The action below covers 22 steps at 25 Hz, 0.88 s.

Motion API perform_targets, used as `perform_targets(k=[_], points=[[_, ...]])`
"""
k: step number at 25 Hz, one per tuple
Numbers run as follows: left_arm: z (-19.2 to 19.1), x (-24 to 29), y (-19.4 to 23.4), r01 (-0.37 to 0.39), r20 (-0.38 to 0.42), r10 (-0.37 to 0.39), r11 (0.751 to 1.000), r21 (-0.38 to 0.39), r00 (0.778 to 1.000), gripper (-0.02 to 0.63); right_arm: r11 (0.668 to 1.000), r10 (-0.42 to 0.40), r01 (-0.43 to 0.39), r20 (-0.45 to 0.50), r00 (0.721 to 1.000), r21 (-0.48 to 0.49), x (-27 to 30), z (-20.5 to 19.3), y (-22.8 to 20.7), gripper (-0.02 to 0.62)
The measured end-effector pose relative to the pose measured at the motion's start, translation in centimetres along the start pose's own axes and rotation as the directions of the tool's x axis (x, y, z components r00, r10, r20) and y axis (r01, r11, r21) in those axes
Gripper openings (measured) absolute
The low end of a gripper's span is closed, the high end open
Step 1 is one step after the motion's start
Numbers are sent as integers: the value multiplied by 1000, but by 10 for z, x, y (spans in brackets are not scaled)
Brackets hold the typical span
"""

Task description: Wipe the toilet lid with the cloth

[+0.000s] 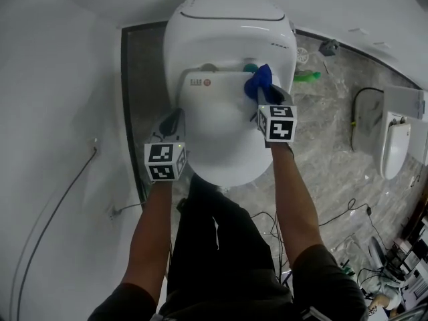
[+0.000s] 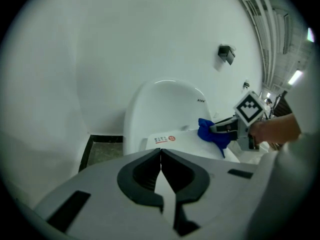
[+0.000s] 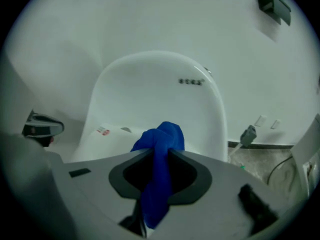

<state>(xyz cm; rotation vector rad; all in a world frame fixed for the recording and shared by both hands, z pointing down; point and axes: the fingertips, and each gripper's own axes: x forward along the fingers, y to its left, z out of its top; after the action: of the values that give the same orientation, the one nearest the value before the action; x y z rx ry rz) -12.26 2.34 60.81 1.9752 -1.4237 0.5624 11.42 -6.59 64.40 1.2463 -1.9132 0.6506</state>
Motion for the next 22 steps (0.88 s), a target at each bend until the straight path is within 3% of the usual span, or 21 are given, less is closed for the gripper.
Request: perform_targets(k=[5,10,14,18,22], points=[[0,-11,26,-61,10,62,997,-46,998,12,977,205,-202,41,978,-74,-13,25,137,82],[-4,-22,48,-110,8,111,991,-73,994,12,945,283,-288,-56,957,-151,4,12,227,82],[-17,-22,57,-127,-12,126,988,-93,992,12,947,232,-252,-122,965,-198,23,-7,242,83],[-26,-20,52,-130,-30,127,986,-108,991,12,951,188,-205,-96,978,-230,24,-8,236,83],[-26,-15,35,-103,-46,100,990,-92,994,12,968,142,-150,-57,988,-201,15,-10,209,83]])
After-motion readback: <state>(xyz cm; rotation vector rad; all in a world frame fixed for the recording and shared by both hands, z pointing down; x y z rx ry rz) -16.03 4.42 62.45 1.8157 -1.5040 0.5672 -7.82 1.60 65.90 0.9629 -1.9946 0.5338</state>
